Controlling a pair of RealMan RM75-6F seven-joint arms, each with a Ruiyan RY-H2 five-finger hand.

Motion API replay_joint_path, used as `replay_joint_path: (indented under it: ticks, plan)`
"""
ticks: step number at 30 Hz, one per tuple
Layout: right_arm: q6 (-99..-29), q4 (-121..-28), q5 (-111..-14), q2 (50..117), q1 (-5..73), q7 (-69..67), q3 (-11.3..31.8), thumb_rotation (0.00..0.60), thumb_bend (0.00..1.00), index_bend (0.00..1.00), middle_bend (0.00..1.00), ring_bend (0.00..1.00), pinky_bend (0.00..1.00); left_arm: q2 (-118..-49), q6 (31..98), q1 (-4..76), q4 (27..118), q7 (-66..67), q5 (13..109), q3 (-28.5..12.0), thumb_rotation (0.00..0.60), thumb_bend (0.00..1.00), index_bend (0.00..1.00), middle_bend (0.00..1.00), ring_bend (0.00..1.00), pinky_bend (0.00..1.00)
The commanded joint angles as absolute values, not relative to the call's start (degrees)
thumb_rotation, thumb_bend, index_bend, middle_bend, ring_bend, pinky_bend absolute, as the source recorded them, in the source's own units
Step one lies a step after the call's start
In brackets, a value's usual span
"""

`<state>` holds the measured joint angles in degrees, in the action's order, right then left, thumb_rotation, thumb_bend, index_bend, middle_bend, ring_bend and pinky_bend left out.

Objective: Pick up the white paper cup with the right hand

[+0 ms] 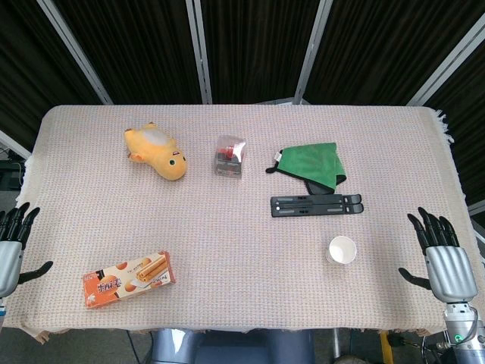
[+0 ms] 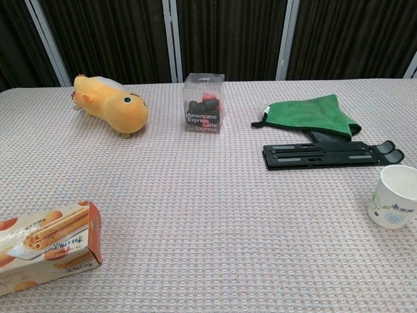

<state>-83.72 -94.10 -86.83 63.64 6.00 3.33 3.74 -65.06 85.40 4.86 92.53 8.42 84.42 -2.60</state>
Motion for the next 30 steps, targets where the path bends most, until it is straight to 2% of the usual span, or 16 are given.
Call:
replay_joint_path:
  ticks: [1, 21, 30]
  plan:
    - [-83.5, -94.1, -86.7, 63.6, 6.1, 3.3, 3.7, 0.600, 0.04, 0.00, 0.00, 0.00, 0.00, -65.0, 85.3, 4.9, 92.6, 8.5, 84.3, -2.6, 0.600, 0.00, 0.00, 0.00, 0.00, 0.00]
    - [-80.4, -97.8, -86.6, 61.0, 6.7, 4.2, 2.3, 0.600, 0.04, 0.00, 0.00, 0.00, 0.00, -65.0, 85.3, 4.9, 92.6, 8.5, 84.2, -2.7, 0.600, 0.00, 0.00, 0.00, 0.00, 0.00]
    - [-75.6, -103.0, -88.8, 57.2, 9.3, 4.0, 1.2, 0.600, 0.04, 0.00, 0.00, 0.00, 0.00, -64.9, 85.4, 4.7, 92.8, 8.6, 84.3, -2.5, 0.600, 0.00, 0.00, 0.00, 0.00, 0.00]
